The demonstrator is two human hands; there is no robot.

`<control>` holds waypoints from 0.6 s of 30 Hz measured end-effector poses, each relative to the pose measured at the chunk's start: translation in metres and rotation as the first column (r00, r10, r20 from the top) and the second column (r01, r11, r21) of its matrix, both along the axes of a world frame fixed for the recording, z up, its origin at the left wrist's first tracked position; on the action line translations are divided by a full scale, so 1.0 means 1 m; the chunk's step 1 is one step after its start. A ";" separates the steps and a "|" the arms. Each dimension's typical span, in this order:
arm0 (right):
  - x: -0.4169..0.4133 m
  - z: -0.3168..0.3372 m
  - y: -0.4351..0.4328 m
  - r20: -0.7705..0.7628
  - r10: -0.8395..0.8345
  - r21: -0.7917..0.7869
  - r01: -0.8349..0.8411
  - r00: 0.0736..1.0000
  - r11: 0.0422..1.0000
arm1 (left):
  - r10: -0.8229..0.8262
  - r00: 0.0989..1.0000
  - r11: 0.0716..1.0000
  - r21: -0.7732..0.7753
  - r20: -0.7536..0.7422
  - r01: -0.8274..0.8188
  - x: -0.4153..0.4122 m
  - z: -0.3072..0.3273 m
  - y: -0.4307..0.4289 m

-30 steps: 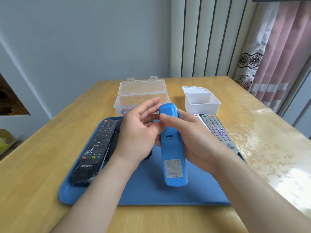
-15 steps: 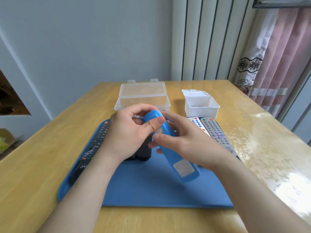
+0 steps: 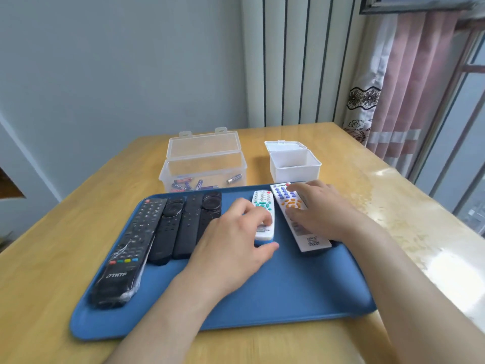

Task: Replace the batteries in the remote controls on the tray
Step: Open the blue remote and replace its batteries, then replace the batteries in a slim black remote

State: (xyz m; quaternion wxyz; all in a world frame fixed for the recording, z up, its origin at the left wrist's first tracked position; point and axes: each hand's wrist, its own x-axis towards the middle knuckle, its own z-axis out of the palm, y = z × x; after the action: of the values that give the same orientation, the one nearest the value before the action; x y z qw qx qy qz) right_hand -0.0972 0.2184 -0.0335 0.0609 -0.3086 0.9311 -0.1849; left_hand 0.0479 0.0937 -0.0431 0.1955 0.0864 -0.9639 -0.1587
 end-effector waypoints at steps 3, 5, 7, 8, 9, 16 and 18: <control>0.002 0.001 0.000 -0.025 0.005 0.055 -0.004 1.000 0.998 | -0.046 0.994 0.999 0.034 0.103 0.043 -0.002 -0.003 0.000; 0.004 0.003 -0.001 -0.056 -0.003 0.087 0.008 0.998 0.996 | -0.022 0.995 0.999 0.034 0.097 0.019 -0.002 -0.001 0.000; 0.007 0.003 -0.003 -0.106 -0.009 0.114 0.022 0.994 0.993 | 0.011 0.991 0.999 0.029 0.130 -0.015 -0.004 -0.001 0.003; 0.009 0.003 -0.005 -0.141 -0.003 0.104 0.018 0.990 0.994 | 0.020 0.988 0.999 0.024 0.151 -0.024 -0.005 0.000 0.005; 0.011 0.003 -0.007 -0.170 0.014 0.074 -0.001 0.985 0.997 | 0.021 0.987 1.000 0.017 0.156 -0.024 -0.007 0.001 0.008; 0.029 -0.014 -0.028 -0.171 0.309 -0.010 -0.315 0.935 0.949 | 0.033 0.983 0.999 0.026 0.181 -0.039 -0.002 0.009 0.001; 0.028 -0.015 -0.028 -0.201 0.301 0.056 -0.296 0.932 0.954 | 0.180 0.976 0.982 -0.085 0.122 -0.170 0.004 0.010 -0.013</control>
State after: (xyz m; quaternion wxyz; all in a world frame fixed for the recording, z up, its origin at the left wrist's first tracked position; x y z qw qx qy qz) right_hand -0.0693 0.1900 -0.0488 -0.0052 -0.4630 0.8769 -0.1287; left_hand 0.0524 0.0805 -0.0333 0.1492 0.1737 -0.9684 -0.0992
